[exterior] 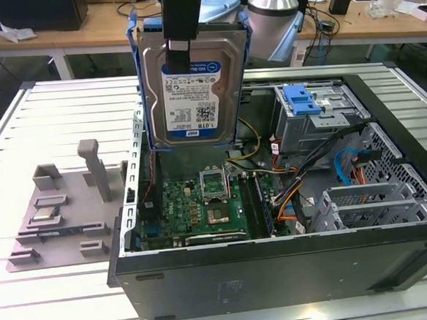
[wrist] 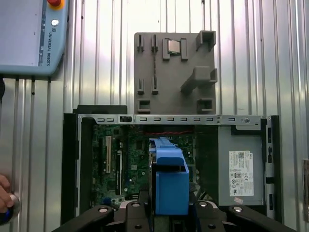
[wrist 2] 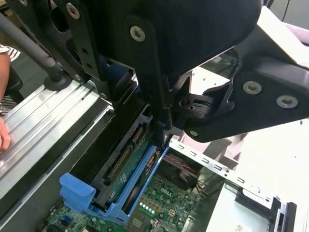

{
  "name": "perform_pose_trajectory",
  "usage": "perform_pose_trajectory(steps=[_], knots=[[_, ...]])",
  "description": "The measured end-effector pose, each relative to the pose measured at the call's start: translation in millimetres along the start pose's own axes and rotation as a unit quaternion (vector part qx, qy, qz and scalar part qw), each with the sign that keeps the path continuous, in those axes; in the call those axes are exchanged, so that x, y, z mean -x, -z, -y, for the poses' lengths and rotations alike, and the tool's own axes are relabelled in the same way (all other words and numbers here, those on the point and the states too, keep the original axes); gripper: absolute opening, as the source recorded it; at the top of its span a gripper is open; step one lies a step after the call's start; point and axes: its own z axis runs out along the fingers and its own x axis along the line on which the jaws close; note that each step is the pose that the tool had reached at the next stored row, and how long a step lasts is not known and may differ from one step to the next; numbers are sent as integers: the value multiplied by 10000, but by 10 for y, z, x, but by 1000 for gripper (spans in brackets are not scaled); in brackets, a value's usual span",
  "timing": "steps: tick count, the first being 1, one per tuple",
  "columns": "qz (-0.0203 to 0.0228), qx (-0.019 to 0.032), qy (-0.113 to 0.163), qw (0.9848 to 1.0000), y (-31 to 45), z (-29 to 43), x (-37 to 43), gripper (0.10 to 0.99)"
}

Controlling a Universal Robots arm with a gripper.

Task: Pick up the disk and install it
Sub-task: 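Pick up the disk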

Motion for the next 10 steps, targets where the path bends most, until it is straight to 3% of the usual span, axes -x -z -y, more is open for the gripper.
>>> perform_pose_trajectory(steps=[3,10], knots=[[0,0,0,10000,2,0,-84,365],[1,0,0,10000,8,-1,-384,365]])
